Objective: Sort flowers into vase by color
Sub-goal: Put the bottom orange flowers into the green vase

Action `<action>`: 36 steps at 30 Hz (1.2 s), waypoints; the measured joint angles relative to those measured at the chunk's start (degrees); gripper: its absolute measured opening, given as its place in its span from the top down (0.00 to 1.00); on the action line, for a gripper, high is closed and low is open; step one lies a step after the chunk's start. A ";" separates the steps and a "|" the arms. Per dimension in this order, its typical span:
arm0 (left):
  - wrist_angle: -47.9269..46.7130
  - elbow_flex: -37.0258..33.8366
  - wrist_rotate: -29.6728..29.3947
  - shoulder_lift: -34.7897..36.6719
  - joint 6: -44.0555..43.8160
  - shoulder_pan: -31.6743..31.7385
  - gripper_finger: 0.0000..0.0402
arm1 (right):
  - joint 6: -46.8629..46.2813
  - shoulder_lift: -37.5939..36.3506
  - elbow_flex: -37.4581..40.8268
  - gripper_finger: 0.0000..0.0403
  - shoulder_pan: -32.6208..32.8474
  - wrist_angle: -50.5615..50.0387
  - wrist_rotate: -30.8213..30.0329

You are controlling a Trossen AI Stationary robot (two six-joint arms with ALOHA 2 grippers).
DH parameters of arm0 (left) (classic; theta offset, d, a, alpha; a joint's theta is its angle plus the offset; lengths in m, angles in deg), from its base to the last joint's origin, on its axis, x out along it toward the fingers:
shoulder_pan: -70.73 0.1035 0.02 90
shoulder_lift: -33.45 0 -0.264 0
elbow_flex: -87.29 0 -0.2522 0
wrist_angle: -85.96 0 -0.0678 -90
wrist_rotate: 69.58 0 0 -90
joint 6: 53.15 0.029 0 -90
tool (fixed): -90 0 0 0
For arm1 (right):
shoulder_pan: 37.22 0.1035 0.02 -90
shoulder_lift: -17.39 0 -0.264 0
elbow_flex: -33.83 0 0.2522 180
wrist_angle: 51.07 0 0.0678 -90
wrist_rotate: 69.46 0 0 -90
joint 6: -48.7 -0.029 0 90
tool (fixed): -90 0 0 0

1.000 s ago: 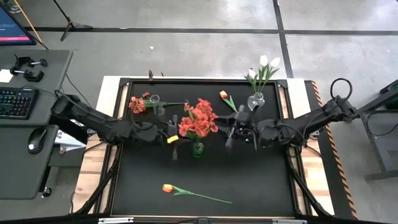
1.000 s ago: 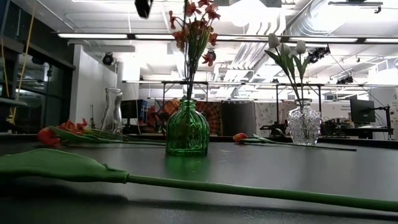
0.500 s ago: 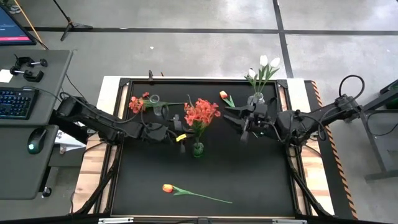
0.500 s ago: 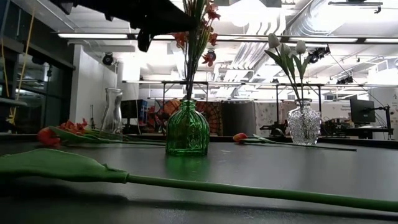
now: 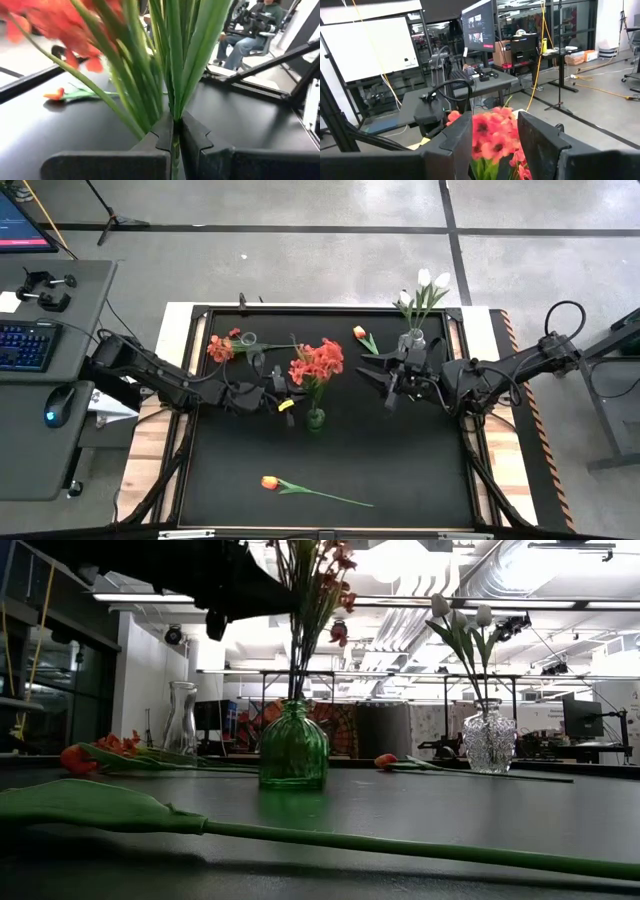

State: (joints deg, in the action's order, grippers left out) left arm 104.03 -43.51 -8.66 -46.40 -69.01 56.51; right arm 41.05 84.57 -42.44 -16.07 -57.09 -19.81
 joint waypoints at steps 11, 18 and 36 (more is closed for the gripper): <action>0.04 0.07 0.14 -1.09 0.50 0.00 1.00 | 0.18 0.00 0.00 0.64 0.00 0.00 0.00; -1.20 0.07 0.15 -1.14 0.91 0.00 1.00 | 0.20 0.00 0.00 0.64 0.00 -0.24 0.04; -3.56 0.07 0.17 -1.14 -2.30 0.00 0.94 | 1.71 0.00 0.00 0.64 -0.26 -0.24 0.02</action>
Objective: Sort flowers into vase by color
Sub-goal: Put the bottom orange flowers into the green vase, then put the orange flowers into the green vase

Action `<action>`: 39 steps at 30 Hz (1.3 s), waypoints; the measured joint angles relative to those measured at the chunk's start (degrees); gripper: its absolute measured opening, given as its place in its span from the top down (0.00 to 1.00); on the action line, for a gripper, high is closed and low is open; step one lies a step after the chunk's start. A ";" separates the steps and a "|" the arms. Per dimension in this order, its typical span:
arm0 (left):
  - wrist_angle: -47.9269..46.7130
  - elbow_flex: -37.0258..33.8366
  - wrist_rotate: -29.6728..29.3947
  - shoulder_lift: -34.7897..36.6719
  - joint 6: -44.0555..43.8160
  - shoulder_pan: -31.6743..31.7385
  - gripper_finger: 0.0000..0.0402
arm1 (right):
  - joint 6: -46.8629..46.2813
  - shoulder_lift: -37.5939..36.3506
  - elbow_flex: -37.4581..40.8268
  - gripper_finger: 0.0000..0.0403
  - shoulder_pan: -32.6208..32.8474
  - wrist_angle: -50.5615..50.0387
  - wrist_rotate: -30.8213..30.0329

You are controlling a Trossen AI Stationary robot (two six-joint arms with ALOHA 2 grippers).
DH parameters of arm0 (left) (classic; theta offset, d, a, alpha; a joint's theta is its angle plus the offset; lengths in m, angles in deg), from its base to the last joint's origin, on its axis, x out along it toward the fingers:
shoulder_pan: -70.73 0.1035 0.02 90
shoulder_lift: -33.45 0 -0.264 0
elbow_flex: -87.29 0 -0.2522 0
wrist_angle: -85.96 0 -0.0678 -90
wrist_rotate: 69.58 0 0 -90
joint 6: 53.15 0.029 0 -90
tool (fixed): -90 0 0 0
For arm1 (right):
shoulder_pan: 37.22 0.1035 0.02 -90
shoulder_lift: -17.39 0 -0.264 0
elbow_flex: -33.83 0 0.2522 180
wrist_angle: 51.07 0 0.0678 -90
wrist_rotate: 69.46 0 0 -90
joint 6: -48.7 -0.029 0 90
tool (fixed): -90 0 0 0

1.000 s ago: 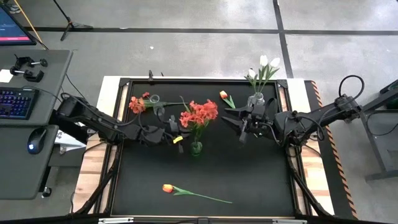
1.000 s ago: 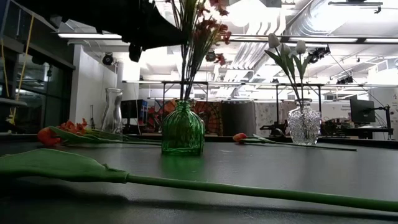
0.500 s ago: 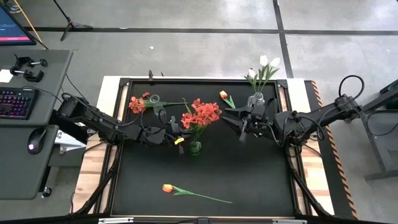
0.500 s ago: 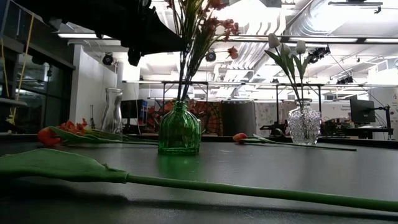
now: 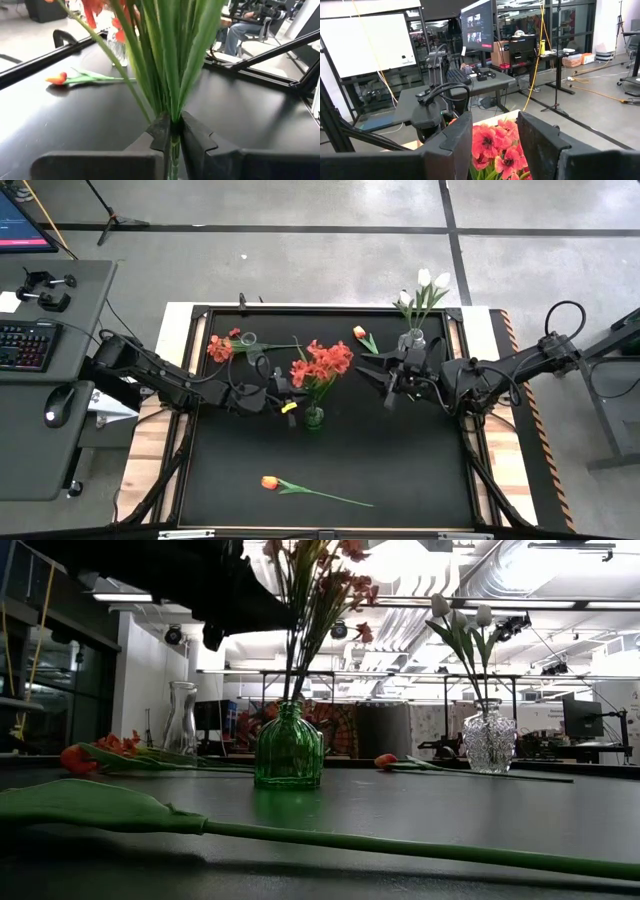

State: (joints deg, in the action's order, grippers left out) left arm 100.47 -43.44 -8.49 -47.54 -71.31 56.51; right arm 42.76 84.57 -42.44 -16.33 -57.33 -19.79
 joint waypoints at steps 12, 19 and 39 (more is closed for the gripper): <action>-0.46 0.00 -0.14 0.00 -1.56 0.00 0.74 | 0.90 0.02 0.00 0.64 0.00 -1.19 0.00; -0.46 0.02 4.50 0.00 -3.90 0.00 0.65 | 1.49 0.00 0.00 0.64 0.00 -1.25 -0.02; -14.42 0.09 7.59 11.94 -1.79 0.00 0.44 | 0.85 0.00 0.00 0.64 0.00 -0.54 -0.01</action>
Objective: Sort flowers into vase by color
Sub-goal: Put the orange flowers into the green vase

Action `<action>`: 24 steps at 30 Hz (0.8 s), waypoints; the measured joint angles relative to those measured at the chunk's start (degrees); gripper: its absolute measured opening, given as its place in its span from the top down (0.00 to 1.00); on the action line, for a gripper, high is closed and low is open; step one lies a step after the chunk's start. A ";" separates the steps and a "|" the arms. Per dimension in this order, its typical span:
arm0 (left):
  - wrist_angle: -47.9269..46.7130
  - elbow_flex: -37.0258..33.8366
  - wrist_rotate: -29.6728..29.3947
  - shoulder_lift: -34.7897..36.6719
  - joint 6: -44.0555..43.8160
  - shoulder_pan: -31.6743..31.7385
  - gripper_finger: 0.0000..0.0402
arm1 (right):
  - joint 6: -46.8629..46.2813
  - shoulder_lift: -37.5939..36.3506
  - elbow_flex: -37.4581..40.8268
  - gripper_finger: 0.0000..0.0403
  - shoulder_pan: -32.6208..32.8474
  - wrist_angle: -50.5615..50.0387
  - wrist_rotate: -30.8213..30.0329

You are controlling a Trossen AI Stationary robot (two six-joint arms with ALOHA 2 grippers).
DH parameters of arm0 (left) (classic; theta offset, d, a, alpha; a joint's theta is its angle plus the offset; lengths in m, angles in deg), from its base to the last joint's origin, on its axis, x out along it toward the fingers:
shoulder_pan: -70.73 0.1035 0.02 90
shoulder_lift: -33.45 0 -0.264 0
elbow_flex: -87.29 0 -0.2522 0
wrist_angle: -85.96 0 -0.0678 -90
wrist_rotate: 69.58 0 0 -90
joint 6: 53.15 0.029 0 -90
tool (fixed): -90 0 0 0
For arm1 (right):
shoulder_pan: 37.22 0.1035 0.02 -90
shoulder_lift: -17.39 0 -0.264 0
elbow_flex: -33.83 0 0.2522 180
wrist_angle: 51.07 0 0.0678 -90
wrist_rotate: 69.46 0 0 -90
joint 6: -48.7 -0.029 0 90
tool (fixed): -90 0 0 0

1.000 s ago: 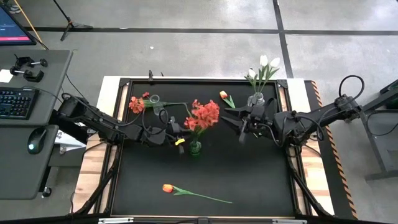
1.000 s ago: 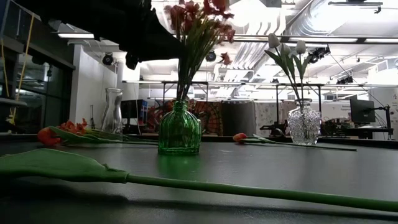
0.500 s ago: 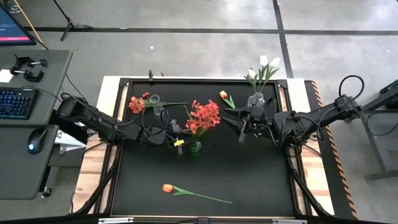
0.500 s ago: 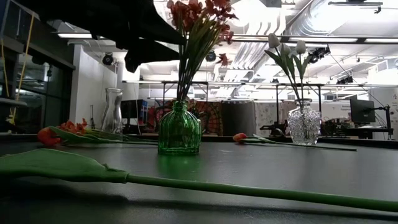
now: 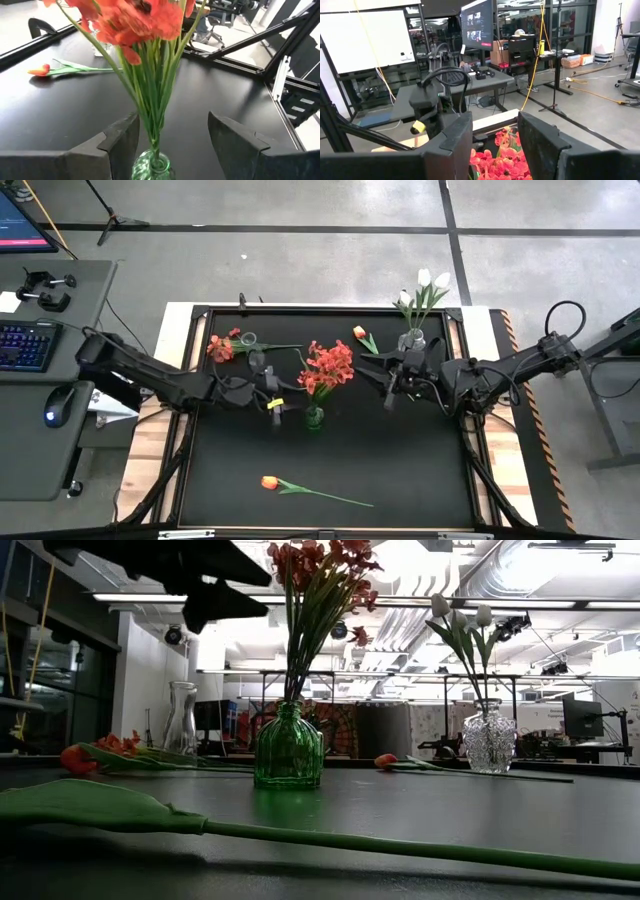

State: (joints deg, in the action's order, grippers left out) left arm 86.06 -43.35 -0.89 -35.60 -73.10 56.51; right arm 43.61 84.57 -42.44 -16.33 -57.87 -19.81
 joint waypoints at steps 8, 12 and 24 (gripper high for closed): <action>-12.12 0.00 3.61 8.36 -2.81 0.00 0.44 | 0.00 0.00 0.00 0.64 0.00 0.15 0.01; -17.85 0.00 4.49 12.61 -4.76 -0.02 0.44 | 0.06 0.00 0.00 0.64 0.00 0.12 0.01; -41.62 0.00 1.87 15.86 -23.27 2.18 0.44 | -0.72 0.00 0.00 0.64 0.00 -0.27 0.01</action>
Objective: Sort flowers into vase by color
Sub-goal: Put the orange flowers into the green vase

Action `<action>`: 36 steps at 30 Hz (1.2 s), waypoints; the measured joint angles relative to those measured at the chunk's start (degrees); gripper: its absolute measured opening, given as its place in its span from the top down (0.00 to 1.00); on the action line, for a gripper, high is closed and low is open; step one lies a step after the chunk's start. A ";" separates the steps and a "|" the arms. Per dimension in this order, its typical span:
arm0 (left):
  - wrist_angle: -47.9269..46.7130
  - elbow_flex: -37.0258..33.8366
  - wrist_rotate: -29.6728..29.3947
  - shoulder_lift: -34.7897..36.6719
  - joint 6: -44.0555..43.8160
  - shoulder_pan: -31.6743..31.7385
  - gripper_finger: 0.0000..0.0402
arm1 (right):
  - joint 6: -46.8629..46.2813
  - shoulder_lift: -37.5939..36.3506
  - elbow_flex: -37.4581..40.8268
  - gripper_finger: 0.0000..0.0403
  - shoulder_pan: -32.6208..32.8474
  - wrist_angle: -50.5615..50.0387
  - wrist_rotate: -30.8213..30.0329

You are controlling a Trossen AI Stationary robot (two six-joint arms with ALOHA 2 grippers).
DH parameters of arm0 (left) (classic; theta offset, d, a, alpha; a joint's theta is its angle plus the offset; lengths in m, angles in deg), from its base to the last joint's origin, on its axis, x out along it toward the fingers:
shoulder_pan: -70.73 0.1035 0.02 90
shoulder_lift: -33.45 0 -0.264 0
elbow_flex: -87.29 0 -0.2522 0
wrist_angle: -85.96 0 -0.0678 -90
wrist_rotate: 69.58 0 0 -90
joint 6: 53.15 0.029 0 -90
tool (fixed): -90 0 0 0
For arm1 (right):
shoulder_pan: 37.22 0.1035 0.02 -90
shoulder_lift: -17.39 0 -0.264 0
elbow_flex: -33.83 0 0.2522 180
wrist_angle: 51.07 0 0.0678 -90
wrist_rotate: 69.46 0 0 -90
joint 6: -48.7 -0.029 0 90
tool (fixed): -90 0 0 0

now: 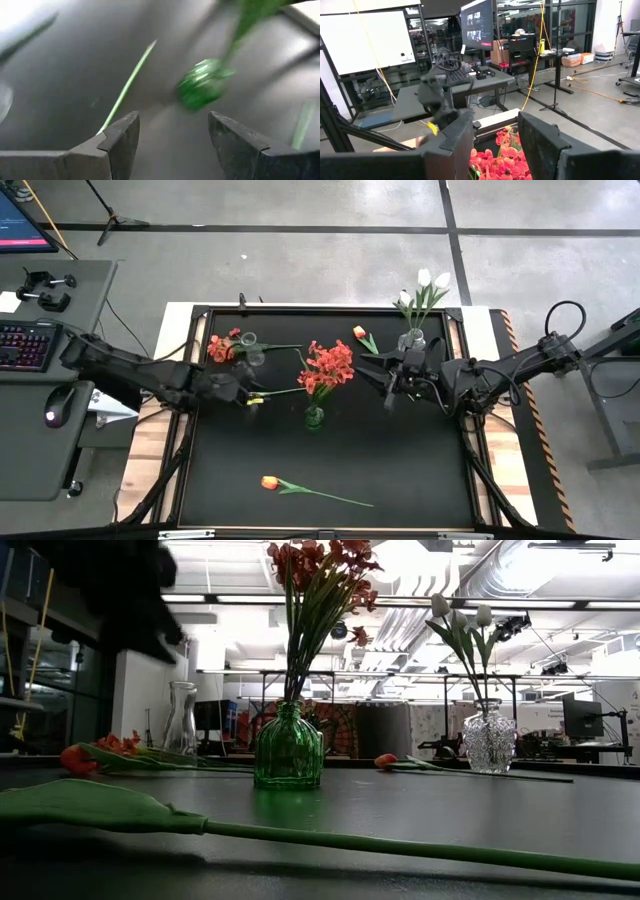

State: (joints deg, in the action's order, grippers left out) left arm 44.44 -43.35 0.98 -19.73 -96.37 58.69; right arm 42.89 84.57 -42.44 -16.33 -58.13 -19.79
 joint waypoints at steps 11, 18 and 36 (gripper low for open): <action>-5.21 2.08 20.72 -15.87 -3.10 14.96 0.45 | 0.59 0.00 0.00 0.64 -0.68 -0.46 0.00; -19.64 12.99 17.64 -23.57 10.98 20.44 0.46 | 1.77 -0.02 0.00 0.64 -0.66 -1.11 0.02; -27.29 43.90 12.79 -45.69 38.69 42.51 0.46 | -1.88 -0.02 0.00 0.64 -0.61 -3.08 0.55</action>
State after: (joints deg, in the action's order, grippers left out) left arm 17.15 0.55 13.77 -65.42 -57.68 101.20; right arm 41.01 84.55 -42.44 -16.95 -61.22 -19.25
